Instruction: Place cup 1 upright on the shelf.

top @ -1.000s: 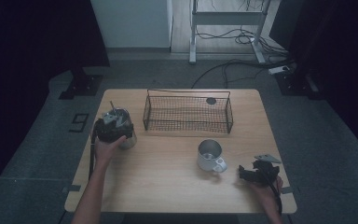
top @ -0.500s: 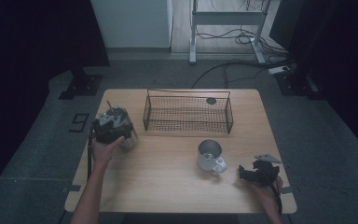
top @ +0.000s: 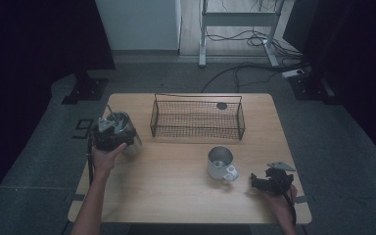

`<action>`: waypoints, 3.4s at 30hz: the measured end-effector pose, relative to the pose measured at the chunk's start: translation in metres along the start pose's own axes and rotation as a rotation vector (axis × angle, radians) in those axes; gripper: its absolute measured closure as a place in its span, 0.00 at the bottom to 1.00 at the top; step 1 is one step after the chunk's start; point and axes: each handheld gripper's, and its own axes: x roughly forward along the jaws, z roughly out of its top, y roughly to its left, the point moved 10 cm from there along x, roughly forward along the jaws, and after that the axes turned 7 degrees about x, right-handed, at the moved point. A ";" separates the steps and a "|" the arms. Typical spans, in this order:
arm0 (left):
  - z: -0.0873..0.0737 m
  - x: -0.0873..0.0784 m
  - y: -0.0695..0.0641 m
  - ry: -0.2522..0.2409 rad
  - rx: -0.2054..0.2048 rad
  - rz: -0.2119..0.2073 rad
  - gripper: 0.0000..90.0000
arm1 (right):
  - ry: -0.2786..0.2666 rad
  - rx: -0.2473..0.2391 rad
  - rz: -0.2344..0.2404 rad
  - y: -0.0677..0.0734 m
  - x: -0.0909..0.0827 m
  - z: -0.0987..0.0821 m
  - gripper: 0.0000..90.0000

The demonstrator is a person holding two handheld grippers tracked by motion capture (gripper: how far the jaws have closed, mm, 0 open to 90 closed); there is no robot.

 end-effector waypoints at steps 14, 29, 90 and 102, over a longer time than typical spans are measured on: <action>0.020 -0.010 -0.008 -0.032 0.023 -0.009 0.04 | 0.001 -0.002 0.000 0.000 0.000 0.000 0.01; 0.045 -0.019 -0.023 -0.069 0.049 -0.025 0.04 | 0.000 -0.003 0.000 0.000 0.000 0.000 0.01; 0.118 -0.005 -0.083 -0.106 0.117 -0.096 0.04 | -0.004 -0.002 0.003 0.000 0.000 0.000 0.01; 0.129 -0.006 -0.091 -0.113 0.114 -0.102 0.04 | -0.005 -0.002 0.003 0.000 0.000 0.000 0.01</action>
